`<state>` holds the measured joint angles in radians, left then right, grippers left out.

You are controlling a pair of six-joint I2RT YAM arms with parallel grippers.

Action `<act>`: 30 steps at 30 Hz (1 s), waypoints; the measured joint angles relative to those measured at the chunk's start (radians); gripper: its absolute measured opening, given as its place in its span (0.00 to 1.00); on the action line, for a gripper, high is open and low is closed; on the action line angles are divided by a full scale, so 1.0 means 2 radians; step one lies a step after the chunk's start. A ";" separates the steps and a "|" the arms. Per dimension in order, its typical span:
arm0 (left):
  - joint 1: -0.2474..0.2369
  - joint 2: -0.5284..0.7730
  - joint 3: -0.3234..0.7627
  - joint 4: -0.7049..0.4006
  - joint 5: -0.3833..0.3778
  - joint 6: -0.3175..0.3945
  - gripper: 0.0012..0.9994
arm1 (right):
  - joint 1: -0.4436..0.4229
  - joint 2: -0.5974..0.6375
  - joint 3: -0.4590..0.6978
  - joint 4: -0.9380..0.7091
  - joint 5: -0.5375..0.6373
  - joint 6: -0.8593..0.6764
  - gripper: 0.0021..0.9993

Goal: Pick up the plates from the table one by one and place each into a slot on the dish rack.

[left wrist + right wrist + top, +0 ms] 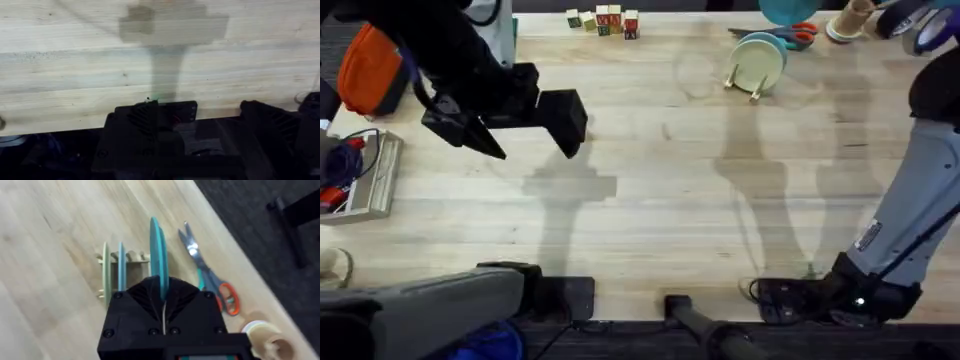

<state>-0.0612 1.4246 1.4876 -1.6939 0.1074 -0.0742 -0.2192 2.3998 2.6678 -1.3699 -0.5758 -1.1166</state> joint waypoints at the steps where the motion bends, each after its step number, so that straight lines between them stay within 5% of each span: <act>1: 0.000 0.000 0.000 0.000 0.000 0.000 1.00 | 0.000 0.000 0.000 -0.006 0.000 0.006 0.03; 30: 0.000 0.000 0.000 0.000 0.000 0.000 0.99 | 0.007 0.000 0.000 -0.026 0.045 0.037 0.03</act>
<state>-0.0612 1.4246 1.4876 -1.6943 0.1074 -0.0742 -0.2061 2.4001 2.6678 -1.4227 -0.4854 -1.0421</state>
